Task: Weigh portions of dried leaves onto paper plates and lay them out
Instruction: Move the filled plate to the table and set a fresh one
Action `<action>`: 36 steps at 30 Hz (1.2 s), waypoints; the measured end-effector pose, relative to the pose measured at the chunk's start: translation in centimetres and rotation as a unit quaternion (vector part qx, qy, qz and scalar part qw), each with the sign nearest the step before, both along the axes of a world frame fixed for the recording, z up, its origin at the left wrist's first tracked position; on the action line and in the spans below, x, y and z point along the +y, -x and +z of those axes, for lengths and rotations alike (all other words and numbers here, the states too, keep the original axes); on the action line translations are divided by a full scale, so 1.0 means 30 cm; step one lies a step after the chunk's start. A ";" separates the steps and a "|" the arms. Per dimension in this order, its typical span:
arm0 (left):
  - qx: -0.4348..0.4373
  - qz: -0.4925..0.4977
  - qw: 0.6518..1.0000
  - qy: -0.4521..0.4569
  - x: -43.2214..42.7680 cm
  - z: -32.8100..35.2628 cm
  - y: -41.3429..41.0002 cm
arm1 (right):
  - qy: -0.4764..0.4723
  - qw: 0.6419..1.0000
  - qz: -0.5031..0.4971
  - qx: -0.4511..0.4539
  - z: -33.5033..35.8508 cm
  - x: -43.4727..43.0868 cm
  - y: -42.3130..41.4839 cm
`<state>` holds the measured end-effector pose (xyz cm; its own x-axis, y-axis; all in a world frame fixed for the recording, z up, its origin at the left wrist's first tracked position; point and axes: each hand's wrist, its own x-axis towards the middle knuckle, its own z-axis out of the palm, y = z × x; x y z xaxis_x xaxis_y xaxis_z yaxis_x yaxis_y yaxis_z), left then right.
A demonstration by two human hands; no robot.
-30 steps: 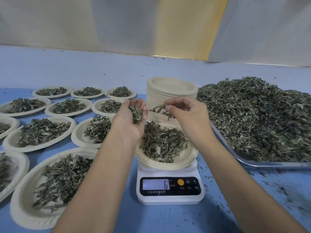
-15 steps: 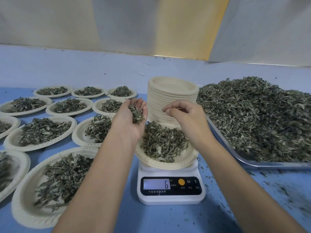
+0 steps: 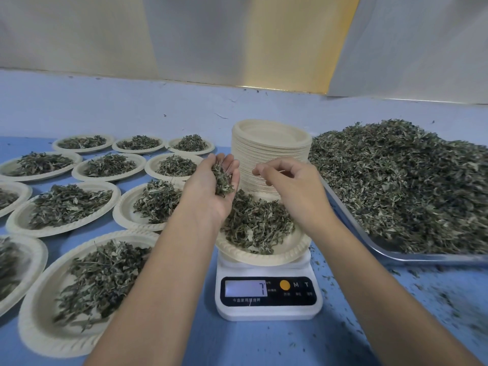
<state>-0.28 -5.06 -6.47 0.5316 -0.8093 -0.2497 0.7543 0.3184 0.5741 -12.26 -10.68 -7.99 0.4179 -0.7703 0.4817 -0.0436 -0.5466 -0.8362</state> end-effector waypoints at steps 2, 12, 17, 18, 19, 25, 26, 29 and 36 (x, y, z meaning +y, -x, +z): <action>0.004 0.004 1.000 0.000 0.001 0.000 -0.001 | 0.004 1.000 0.001 0.001 -0.001 -0.001 0.001; 0.025 0.004 1.000 0.008 0.002 0.001 0.005 | 0.015 1.000 0.020 0.003 -0.009 -0.003 -0.006; 0.022 -0.006 1.000 0.011 0.005 0.002 0.005 | 0.002 1.000 0.017 0.016 -0.012 -0.001 -0.005; 0.020 -0.008 1.000 0.010 0.006 0.002 0.005 | -0.001 1.000 0.012 0.014 -0.011 0.000 -0.006; 0.018 -0.011 1.000 0.009 0.005 0.002 0.006 | -0.006 1.000 0.006 0.010 -0.010 0.002 -0.008; 0.008 -0.042 0.999 0.027 -0.014 0.019 0.052 | -0.172 0.978 0.057 -0.102 0.017 0.021 -0.036; 0.011 -0.048 0.998 0.034 -0.023 0.026 0.071 | -0.204 0.967 0.076 -0.130 0.025 0.023 -0.040; 0.005 -0.033 0.999 0.033 -0.073 0.054 0.141 | -0.266 0.942 0.095 -0.182 0.047 0.015 -0.035; -0.004 -0.058 0.998 0.016 -0.227 0.047 0.351 | -0.452 0.813 0.067 -0.360 0.086 -0.063 0.133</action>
